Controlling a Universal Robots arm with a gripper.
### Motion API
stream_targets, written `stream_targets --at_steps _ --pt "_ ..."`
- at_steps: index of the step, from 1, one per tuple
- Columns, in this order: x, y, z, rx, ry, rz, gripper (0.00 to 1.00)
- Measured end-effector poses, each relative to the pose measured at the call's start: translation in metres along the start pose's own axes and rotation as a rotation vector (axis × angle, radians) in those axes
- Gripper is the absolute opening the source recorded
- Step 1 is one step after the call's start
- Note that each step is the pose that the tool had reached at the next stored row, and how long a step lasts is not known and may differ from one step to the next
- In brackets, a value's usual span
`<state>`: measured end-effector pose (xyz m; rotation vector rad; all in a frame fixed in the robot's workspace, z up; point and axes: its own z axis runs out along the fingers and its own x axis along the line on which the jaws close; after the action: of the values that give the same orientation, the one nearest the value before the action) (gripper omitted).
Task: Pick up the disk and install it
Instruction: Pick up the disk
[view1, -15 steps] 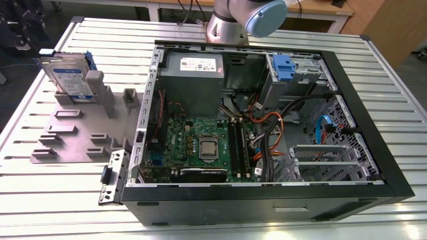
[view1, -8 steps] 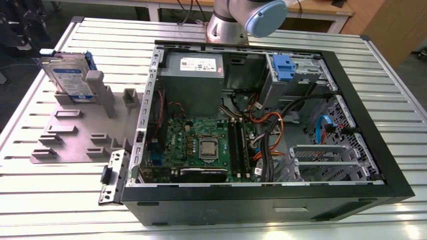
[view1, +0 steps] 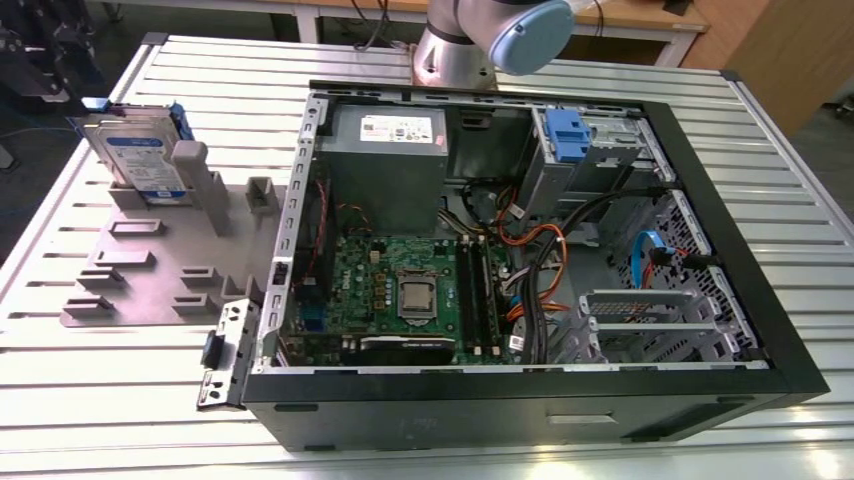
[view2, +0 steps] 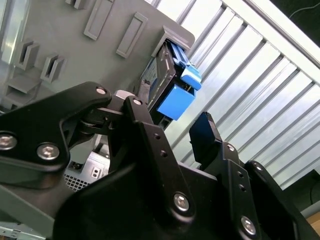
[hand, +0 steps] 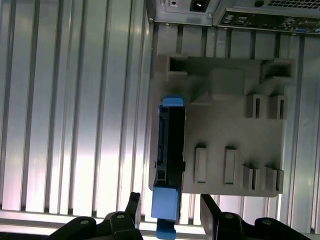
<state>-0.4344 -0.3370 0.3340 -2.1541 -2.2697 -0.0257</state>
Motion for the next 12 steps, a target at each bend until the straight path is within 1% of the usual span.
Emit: stream_targets --at_steps 3,7,12 --pt "0.0014 0.0 0.0036 -0.0001 0.0032 -0.005 0.59" --pt "0.0035 -0.0001 0.0077 -0.0003 0.0048 -0.007 0.59" --pt "0.0038 -0.0006 0.0136 -0.0002 0.0054 -0.007 0.59"
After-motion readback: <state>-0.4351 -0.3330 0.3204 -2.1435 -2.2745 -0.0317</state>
